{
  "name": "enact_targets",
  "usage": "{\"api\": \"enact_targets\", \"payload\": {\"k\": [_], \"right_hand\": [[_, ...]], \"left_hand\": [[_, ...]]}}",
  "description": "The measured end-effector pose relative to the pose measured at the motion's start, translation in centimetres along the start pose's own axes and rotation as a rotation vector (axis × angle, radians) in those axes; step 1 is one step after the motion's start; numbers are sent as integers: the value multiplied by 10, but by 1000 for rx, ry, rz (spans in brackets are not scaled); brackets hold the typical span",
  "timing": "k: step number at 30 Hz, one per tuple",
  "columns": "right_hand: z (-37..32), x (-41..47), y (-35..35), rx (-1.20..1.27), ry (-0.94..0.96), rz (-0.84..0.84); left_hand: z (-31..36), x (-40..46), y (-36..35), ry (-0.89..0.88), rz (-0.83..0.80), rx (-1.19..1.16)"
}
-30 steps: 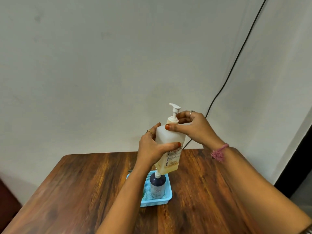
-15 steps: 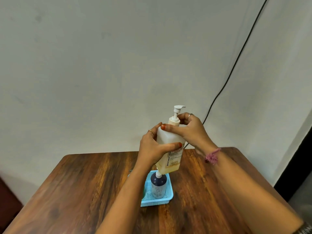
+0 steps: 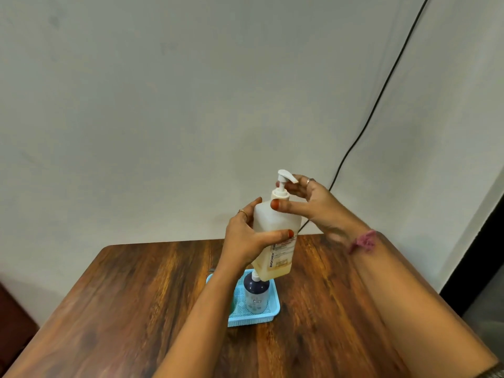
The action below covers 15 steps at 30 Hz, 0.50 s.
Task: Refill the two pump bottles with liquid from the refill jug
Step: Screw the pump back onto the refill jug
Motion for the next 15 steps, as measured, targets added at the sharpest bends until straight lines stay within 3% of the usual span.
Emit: {"api": "enact_targets", "payload": {"k": [3,7,9,13,15], "right_hand": [[-5,-2,6,110,-7,-146],[1,-3,-8,11,94,249],[5,-1,-14,-60,102,295],[0,0,-8,3,-16,-40],[-4,-3,-10,23,4,-112]], "left_hand": [[-2,1,0,20,-11,-2],[0,2,0,13,-1,-16],[-2,1,1,14,-9,-17],[-3,0,5,25,-36,-27],[-2,0,6,30,-47,-31]]}}
Point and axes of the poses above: each hand's wrist, its own x-axis towards the middle knuckle, its own y-axis out of the back of the hand, z = x × y, the point moved 4 cm from there along x, towards the middle knuckle, and after that the axes turned 5 degrees about x, right-handed, at the moved point
